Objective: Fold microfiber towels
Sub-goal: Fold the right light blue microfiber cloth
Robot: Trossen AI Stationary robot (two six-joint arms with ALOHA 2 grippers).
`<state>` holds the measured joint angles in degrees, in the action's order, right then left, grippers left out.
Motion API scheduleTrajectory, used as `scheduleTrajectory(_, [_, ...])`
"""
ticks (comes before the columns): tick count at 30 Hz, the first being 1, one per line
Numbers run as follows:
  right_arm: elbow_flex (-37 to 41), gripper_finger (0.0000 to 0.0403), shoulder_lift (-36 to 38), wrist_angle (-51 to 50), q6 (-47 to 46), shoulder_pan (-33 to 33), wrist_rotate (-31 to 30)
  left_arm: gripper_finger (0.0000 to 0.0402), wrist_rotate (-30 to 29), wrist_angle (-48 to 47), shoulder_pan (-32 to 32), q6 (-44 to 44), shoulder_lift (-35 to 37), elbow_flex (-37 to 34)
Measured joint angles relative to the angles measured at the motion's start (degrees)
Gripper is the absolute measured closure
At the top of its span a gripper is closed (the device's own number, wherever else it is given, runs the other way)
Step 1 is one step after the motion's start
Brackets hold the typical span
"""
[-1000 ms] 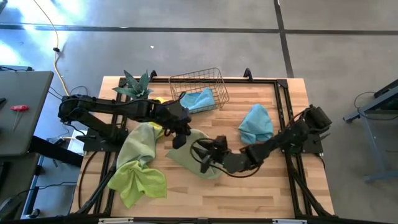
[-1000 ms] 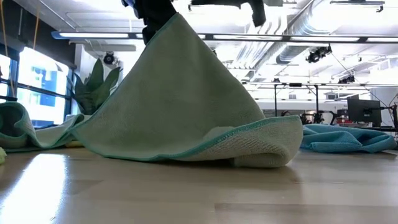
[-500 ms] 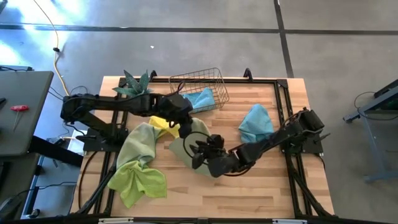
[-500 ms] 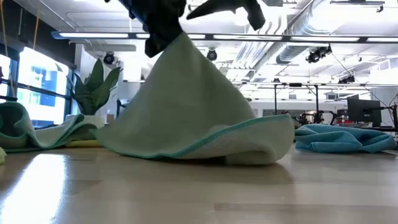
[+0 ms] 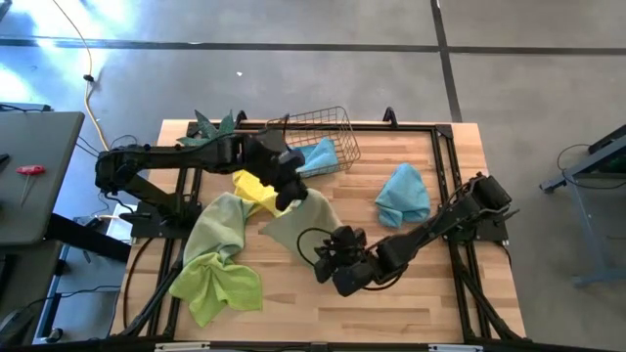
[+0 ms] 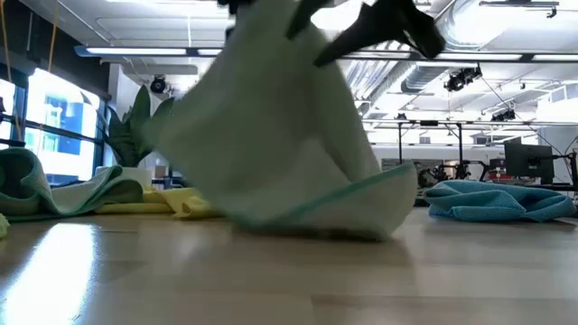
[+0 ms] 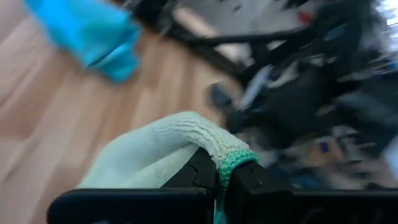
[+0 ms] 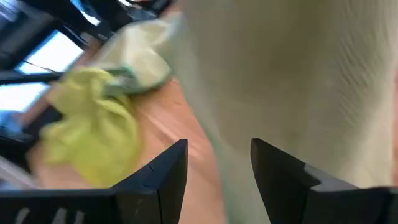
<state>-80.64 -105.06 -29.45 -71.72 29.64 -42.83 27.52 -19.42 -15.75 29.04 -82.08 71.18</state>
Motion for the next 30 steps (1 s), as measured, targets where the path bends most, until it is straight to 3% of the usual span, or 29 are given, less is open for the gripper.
scheduleTrajectory(5, [0.0, 0.0236, 0.0, -11.3, -0.3, 0.0, -0.4, 0.0401, 1.9, -0.1, 0.4, 2.9, 0.0, 5.4])
scheduleTrajectory(11, [0.0, 0.0236, 0.2, -24.0, -0.3, -2.3, -7.7, 0.0401, 1.8, -0.3, 3.4, 5.5, 0.0, 9.1])
scheduleTrajectory(18, [0.0, 0.0236, 0.5, -25.6, -1.8, -6.8, -18.1, 0.0401, -3.8, 0.0, 5.7, 8.1, 0.0, 9.1])
scheduleTrajectory(23, [0.0, 0.0236, 0.7, -25.7, -4.4, -8.5, -17.2, 0.0401, -5.0, -0.2, 5.8, 8.3, 0.0, 9.1])
scheduleTrajectory(30, [0.0, 0.0236, 6.7, -25.4, -6.8, -3.2, -6.7, 0.0401, -15.0, -7.1, 2.9, 5.9, -1.6, 9.1])
